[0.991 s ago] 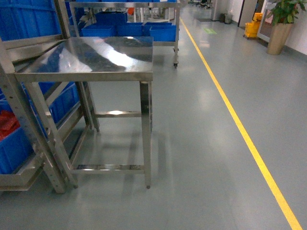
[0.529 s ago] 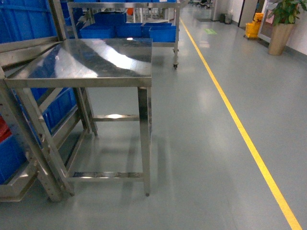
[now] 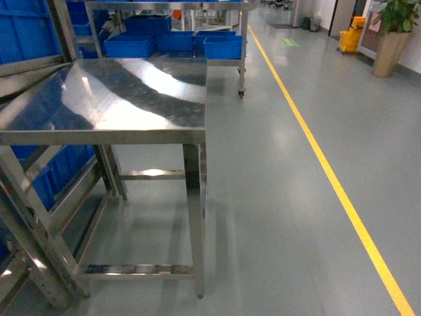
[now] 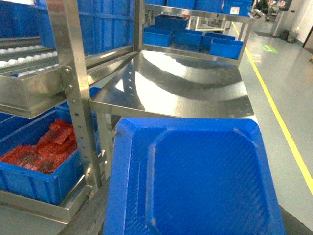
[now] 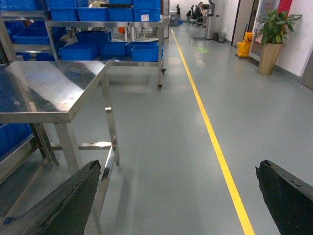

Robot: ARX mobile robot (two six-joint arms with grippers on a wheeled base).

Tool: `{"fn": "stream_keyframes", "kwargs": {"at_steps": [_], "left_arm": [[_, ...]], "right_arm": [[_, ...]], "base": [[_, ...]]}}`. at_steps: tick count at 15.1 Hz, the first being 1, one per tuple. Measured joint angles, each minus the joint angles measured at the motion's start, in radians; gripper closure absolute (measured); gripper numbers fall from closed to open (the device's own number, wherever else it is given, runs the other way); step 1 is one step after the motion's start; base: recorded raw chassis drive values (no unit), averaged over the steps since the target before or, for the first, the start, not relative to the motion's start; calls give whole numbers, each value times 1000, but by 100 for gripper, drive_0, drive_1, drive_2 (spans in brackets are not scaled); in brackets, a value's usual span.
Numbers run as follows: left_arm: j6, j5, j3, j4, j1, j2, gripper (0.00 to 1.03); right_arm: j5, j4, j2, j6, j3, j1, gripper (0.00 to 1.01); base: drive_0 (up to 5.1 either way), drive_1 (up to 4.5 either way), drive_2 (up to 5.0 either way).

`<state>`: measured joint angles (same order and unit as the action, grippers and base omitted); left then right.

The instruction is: Pick blue part to blue bin on bottom shelf

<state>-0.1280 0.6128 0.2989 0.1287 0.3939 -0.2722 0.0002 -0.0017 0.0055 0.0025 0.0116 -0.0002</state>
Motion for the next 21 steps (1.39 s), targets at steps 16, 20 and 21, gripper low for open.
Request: {"fn": "stream_keyframes", "kwargs": {"at_steps": [16, 20, 21], "left_arm": [[0, -2, 0, 1, 0, 6, 60], [0, -2, 0, 0, 0, 5, 60], [0, -2, 0, -1, 0, 6, 60]], "right_arm": [[0, -5, 0, 0, 0, 0, 3], [0, -2, 0, 0, 0, 0, 3], [0, -5, 0, 0, 0, 0, 3]], "base": [[-460, 227, 227], [-496, 250, 250], [-494, 252, 252]]}}
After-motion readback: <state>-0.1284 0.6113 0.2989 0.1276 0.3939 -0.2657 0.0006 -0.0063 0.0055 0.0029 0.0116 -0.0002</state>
